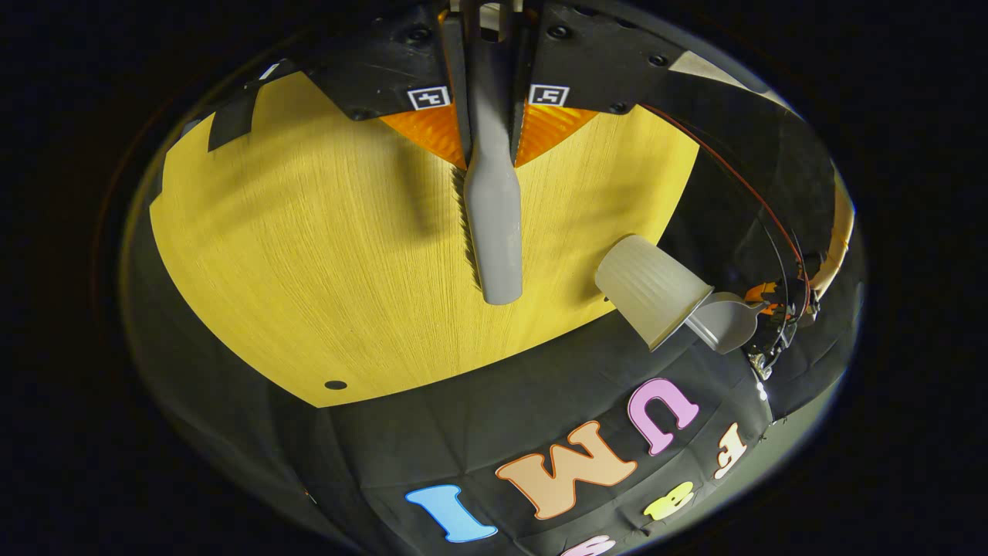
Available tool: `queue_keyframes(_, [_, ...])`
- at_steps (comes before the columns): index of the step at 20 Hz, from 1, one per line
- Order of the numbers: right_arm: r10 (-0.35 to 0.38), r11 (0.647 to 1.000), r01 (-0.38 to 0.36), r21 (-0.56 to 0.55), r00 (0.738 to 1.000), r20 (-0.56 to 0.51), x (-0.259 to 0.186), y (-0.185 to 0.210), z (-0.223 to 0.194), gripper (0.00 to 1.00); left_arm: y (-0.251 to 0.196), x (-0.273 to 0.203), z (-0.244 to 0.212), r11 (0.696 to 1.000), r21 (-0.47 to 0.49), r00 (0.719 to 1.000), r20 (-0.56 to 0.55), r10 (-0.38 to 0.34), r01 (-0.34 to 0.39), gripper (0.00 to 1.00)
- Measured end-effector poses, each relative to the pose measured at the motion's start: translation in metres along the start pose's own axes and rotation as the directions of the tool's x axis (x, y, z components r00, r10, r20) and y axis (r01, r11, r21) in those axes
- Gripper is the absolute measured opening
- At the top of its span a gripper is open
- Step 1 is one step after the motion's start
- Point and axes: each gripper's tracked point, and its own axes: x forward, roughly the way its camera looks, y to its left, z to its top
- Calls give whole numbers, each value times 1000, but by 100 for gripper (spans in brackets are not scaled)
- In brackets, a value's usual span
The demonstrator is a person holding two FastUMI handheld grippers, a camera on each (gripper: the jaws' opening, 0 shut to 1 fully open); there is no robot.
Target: Pick up the small broom and dustpan from the desktop, sweep the trash into the dustpan with the broom, and then empty the trash into the garbage bin.
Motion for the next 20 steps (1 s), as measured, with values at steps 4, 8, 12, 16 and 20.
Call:
queue_keyframes(4, [1,1000,-1,-12,1000,15,-2,3,4,22,-28,1,-9,945,-298,988,110,-109,138,31])
queue_keyframes(8, [26,1000,-26,-8,999,25,-4,13,6,21,-37,4,2,843,-493,972,188,-140,217,25])
queue_keyframes(12, [34,999,-33,-13,999,37,-5,21,7,21,-51,-38,43,705,-580,898,394,-195,408,28])
queue_keyframes(16, [33,999,-32,-15,998,50,-7,26,12,21,-103,-111,99,636,-504,784,552,-283,584,29])
queue_keyframes(20, [23,1000,-22,-16,998,55,-9,26,8,22,-189,-147,118,599,-460,732,583,-353,655,27])
